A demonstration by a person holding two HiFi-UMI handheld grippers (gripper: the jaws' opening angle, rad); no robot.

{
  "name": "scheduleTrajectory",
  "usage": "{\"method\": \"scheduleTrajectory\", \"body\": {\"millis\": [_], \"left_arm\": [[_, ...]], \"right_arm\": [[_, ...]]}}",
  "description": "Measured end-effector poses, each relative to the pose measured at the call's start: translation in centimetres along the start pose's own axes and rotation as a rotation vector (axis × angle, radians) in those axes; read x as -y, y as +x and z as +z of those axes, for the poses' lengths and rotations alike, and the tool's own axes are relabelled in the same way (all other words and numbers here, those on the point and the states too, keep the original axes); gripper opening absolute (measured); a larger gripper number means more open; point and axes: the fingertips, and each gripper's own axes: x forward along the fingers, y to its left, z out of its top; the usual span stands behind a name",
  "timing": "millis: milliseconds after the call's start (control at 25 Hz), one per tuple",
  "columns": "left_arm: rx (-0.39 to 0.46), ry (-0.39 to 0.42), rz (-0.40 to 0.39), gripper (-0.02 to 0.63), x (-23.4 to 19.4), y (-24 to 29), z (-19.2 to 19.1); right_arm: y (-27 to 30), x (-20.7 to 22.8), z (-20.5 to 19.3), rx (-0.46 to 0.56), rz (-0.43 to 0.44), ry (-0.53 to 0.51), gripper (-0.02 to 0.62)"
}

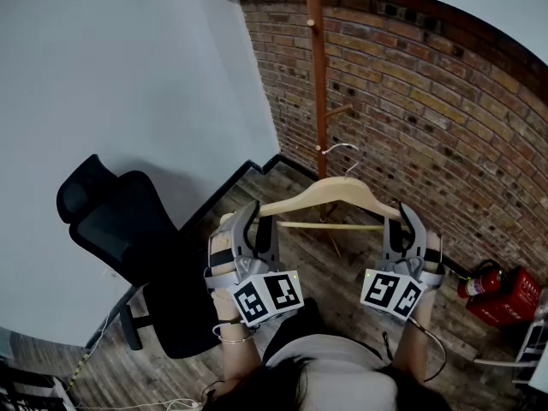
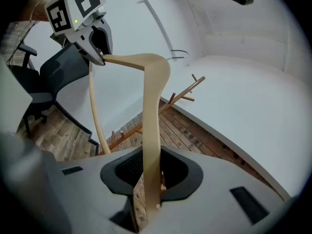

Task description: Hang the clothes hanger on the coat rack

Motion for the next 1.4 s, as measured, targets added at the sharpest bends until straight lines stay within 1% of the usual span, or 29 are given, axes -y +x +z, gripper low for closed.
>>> {"method": "scheduleTrajectory", "body": {"millis": [520, 840, 1400], "left_arm": [[0.014, -0.004, -0.033, 0.115, -1.1, 4.0, -2.0], [0.054, -0.01, -0.044, 0.115, -2.1, 6.7, -2.8], [0.115, -0.007, -0.076, 0.115, -3.3, 10.1, -2.9]], "right_arm": [[3.7, -1.2, 1.4, -0.017, -0.007, -0.02, 0.106], [5.8, -1.6, 2.3, -0.038, -0.039, -0.026, 0.107], [8.0, -1.5, 3.1, -0.086, -0.073, -0.021, 0.106]]}}
